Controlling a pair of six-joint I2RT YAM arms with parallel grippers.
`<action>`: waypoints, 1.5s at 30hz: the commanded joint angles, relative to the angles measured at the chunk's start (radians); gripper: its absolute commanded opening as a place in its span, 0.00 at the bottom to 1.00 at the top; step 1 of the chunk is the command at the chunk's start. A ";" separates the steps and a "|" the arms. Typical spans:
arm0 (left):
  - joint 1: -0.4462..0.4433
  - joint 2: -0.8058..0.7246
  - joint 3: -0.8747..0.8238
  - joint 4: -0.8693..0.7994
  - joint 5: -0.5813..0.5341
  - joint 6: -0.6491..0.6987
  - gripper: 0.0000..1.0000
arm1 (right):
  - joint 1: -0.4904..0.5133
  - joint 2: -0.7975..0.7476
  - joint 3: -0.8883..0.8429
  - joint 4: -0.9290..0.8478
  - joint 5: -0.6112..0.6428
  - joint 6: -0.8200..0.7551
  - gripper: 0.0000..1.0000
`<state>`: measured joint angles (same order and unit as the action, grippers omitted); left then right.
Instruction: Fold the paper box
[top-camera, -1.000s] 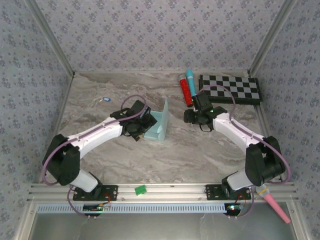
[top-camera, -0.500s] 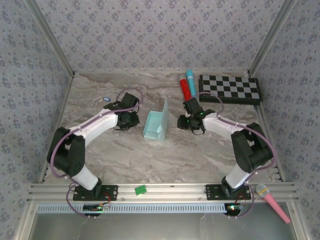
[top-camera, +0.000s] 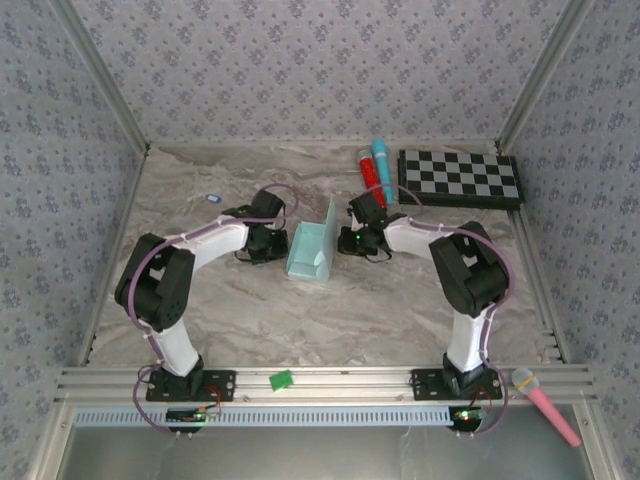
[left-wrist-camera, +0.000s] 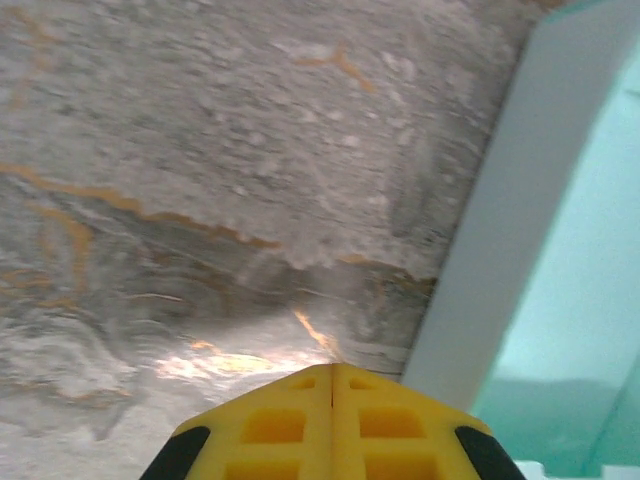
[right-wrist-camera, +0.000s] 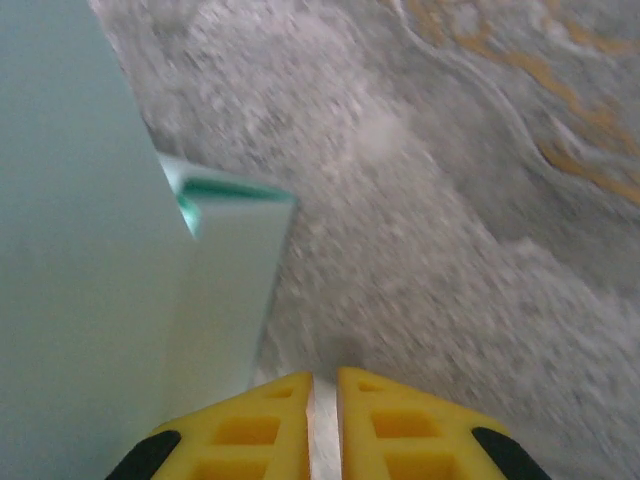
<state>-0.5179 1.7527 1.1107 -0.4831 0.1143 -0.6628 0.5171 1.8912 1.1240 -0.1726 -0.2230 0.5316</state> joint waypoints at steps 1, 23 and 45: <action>-0.024 -0.012 -0.019 0.027 0.069 -0.001 0.00 | -0.014 0.057 0.059 0.020 -0.079 -0.024 0.15; -0.159 -0.177 -0.070 -0.013 0.017 -0.113 0.22 | -0.135 0.174 0.384 -0.196 -0.101 -0.194 0.33; 0.177 0.039 0.149 -0.055 0.026 0.131 0.34 | -0.187 -0.549 -0.366 -0.143 0.097 -0.059 0.41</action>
<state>-0.3508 1.7454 1.2068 -0.5594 0.0834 -0.5831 0.2981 1.4193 0.8158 -0.3313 -0.1699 0.4080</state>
